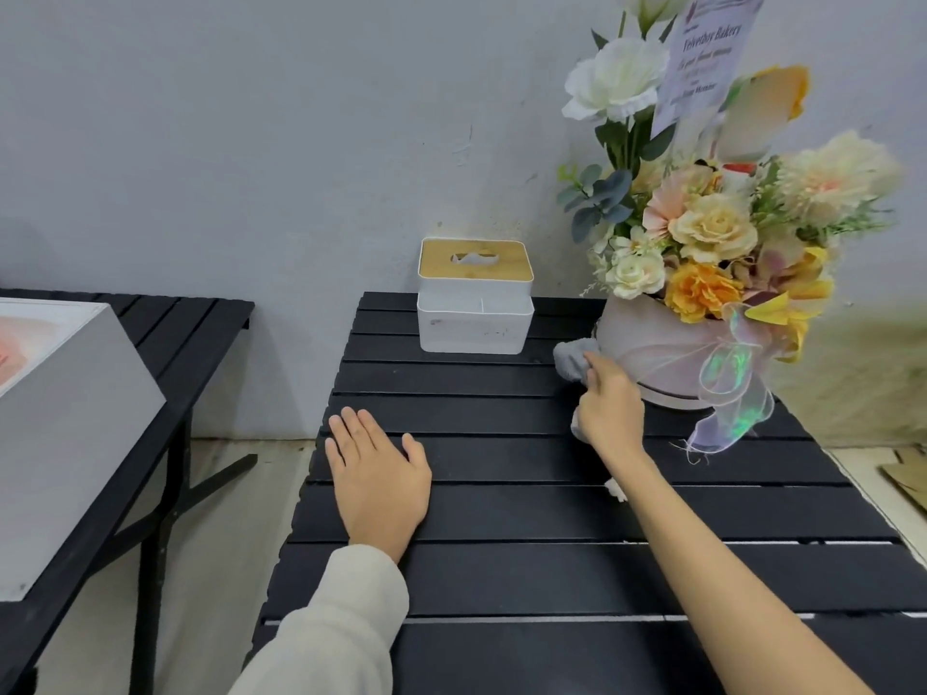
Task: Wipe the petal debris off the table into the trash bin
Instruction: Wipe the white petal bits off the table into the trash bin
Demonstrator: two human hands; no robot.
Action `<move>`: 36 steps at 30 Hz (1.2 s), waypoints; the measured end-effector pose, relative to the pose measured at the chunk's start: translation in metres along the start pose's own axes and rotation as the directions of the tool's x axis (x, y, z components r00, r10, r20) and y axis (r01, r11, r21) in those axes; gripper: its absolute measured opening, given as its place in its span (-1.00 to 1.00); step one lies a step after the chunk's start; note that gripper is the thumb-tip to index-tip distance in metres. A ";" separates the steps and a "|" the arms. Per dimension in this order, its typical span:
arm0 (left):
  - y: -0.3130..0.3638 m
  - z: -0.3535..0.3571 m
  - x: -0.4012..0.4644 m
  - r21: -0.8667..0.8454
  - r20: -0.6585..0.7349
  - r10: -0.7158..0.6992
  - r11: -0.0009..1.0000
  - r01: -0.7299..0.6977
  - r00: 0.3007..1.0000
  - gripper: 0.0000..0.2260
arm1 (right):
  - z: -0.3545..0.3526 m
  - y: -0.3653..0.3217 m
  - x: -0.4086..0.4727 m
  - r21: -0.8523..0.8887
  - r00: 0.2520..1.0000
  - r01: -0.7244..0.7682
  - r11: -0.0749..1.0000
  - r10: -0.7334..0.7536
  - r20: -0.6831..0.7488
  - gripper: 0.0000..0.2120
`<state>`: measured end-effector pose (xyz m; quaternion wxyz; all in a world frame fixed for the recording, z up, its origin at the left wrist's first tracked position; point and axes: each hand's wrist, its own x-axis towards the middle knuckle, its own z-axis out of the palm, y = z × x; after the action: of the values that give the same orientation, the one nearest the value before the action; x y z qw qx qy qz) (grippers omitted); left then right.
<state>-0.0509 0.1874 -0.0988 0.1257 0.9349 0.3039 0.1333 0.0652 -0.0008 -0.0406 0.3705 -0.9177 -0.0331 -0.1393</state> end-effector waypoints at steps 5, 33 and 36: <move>0.000 0.002 0.001 0.022 0.027 0.058 0.998 -0.059 0.998 -0.36 | 0.033 -0.010 0.069 0.002 0.998 0.056 0.998 -0.056 0.019 -0.67; 0.014 0.000 0.008 -0.065 0.102 0.466 0.884 -0.462 0.879 -0.29 | 0.023 0.001 0.053 -0.044 0.996 0.069 0.997 -0.066 0.052 -0.70; 0.014 0.003 0.011 -0.067 0.087 0.466 0.884 -0.462 0.880 -0.31 | 0.054 0.014 0.084 -0.201 0.977 0.111 0.973 -0.070 0.203 -0.63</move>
<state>-0.0341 0.1823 -0.0948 0.1262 0.9829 0.0616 0.1189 0.1608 0.0222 -0.0634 0.2591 -0.9586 -0.0961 -0.0685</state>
